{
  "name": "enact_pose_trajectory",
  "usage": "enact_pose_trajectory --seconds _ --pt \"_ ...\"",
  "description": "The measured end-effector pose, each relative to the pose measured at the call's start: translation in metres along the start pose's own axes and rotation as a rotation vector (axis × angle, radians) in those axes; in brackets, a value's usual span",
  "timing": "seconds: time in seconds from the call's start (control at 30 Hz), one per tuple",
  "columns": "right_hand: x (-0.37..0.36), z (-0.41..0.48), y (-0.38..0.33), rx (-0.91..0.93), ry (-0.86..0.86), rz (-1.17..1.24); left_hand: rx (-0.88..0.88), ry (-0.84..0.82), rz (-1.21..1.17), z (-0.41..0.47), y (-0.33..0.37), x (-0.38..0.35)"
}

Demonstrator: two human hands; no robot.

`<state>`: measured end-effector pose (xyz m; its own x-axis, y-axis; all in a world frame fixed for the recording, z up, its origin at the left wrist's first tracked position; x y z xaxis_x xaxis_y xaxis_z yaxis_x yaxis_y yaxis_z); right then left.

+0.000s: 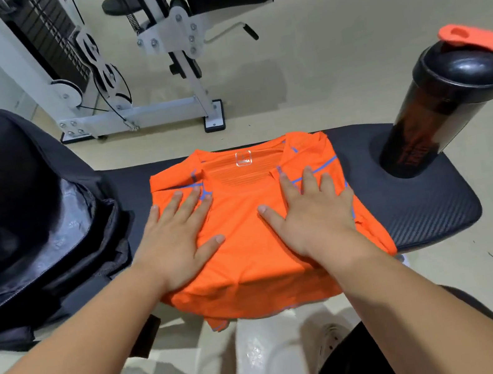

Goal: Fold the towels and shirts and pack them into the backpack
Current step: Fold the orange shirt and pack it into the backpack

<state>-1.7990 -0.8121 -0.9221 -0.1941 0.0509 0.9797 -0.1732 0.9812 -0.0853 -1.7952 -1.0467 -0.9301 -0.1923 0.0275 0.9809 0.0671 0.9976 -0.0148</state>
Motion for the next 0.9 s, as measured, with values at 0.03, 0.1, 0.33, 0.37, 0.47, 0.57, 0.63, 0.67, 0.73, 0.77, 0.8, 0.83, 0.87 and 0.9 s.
enact_pose_trajectory --seconds 0.03,0.1,0.33,0.37,0.47,0.57,0.63,0.67,0.73,0.77,0.8,0.83,0.87,0.9 --pt "0.005 -0.001 -0.001 0.012 0.022 -0.024 -0.010 -0.007 -0.010 -0.006 -0.005 -0.001" --pt "0.018 -0.002 0.003 0.022 0.099 -0.070 -0.033 -0.038 -0.033 -0.015 -0.009 -0.002" --pt "0.070 0.037 0.045 0.062 0.258 -0.029 0.015 0.304 -0.342 0.015 -0.010 0.065" --pt "0.074 0.045 0.052 0.053 0.226 0.033 0.090 0.302 -0.376 0.027 -0.014 0.072" --pt "0.071 0.069 0.065 0.019 0.086 0.158 0.262 0.102 -0.381 0.062 -0.023 0.071" --pt "0.059 0.079 0.065 0.036 -0.034 0.193 0.329 -0.096 -0.345 0.084 -0.027 0.059" --pt "0.053 0.081 0.065 0.046 -0.080 0.211 0.348 -0.113 -0.334 0.091 -0.030 0.055" --pt "0.052 0.082 0.066 0.042 -0.092 0.219 0.349 -0.104 -0.333 0.094 -0.031 0.054" --pt "0.052 0.085 0.069 0.039 -0.096 0.219 0.345 -0.082 -0.327 0.098 -0.032 0.054" --pt "0.051 0.086 0.071 0.034 -0.096 0.224 0.345 -0.081 -0.327 0.098 -0.032 0.054" --pt "0.051 0.087 0.074 0.022 -0.096 0.238 0.350 -0.090 -0.336 0.099 -0.032 0.055" --pt "0.051 0.088 0.076 0.007 -0.097 0.265 0.361 -0.103 -0.350 0.099 -0.033 0.056" --pt "0.052 0.089 0.076 -0.006 -0.096 0.305 0.372 -0.120 -0.357 0.100 -0.034 0.057" --pt "0.052 0.090 0.078 -0.022 -0.100 0.353 0.379 -0.140 -0.360 0.102 -0.035 0.058"
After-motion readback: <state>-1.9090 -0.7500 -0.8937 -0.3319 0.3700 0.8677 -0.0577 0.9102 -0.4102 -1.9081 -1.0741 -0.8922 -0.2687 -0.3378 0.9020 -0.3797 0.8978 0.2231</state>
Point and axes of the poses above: each hand's wrist, its own z-axis towards the middle knuckle, its own x-axis out of the back of the hand, y = z × x, the point moved 7 cm from there along z, towards the middle knuckle, and after that the axes turned 14 degrees about x, right-handed, at the moved point
